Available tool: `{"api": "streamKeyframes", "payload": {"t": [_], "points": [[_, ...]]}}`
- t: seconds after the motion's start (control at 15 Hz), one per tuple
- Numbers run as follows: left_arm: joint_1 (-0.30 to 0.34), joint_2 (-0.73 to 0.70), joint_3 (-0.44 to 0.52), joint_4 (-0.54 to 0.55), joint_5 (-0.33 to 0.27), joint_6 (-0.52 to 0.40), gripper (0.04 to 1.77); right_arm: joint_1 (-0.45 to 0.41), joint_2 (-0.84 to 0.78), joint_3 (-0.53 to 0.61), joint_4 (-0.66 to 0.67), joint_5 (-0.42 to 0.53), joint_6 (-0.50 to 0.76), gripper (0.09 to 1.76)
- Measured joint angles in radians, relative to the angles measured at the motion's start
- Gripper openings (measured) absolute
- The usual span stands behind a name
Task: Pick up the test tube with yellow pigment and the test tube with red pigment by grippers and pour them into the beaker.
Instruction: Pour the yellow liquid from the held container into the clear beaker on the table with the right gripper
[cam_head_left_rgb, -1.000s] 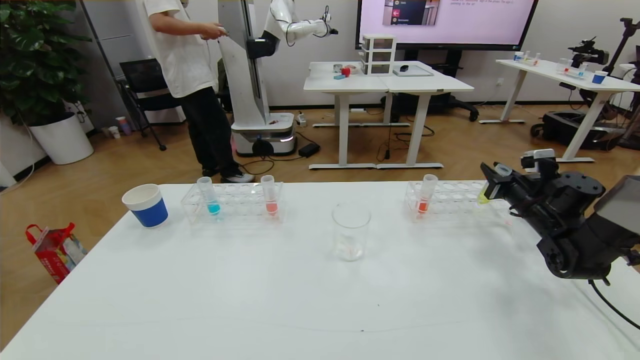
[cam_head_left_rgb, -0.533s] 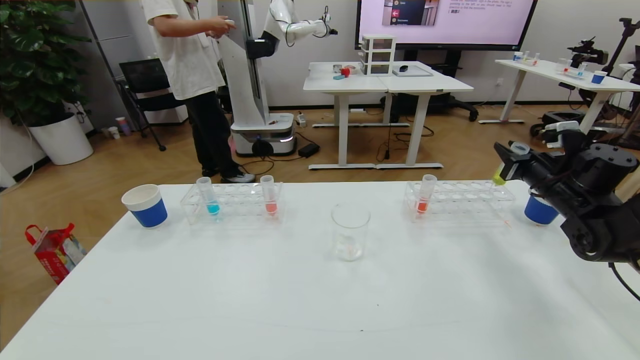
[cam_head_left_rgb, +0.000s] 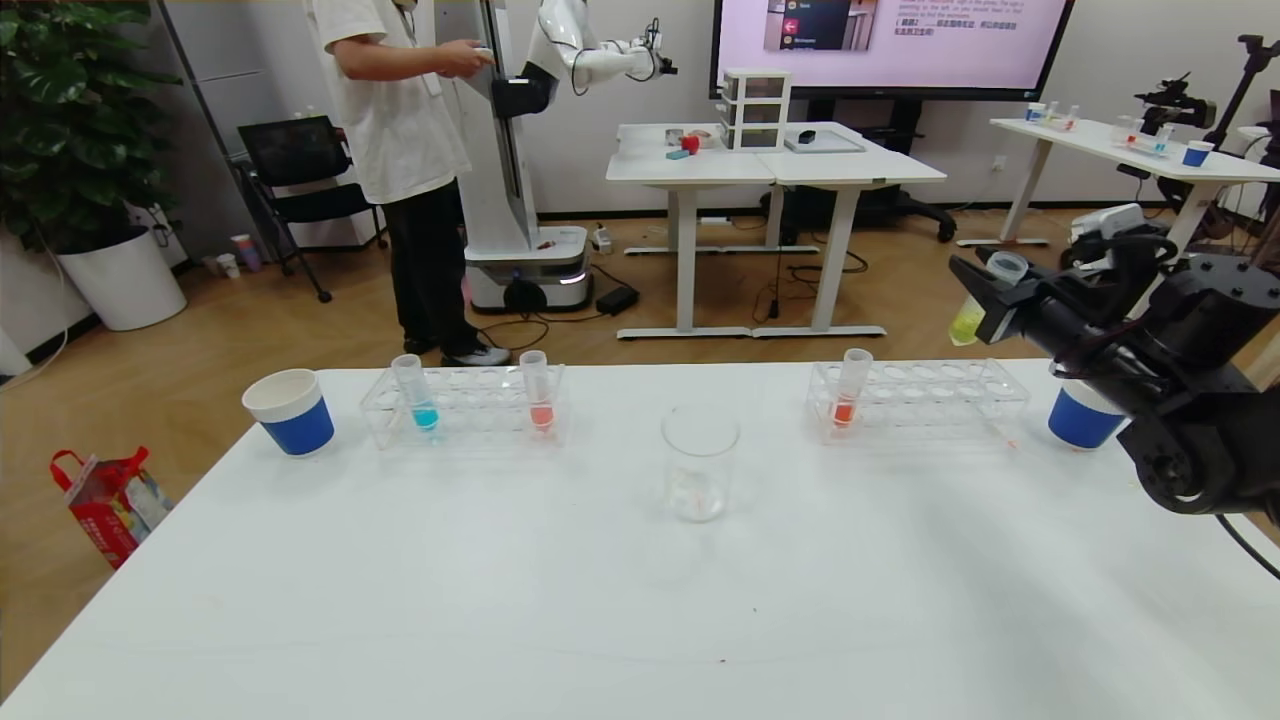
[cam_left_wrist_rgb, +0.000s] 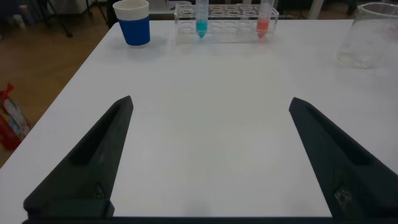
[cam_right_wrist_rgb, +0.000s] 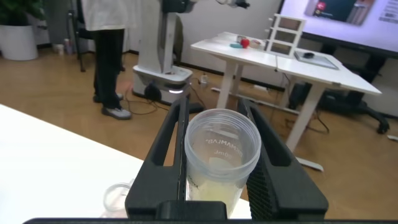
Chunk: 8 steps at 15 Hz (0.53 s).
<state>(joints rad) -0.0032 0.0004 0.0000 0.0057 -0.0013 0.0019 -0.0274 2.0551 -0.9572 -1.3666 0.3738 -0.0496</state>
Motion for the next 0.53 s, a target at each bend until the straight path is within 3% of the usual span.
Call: {"api": "streamKeyframes", "payload": {"t": [0.53], "points": [[0.0,0.0,0.0,0.0,0.0,0.0,1.75,0.266,0.02,0.03,-0.091,0.006,-0.295,0.53]]}}
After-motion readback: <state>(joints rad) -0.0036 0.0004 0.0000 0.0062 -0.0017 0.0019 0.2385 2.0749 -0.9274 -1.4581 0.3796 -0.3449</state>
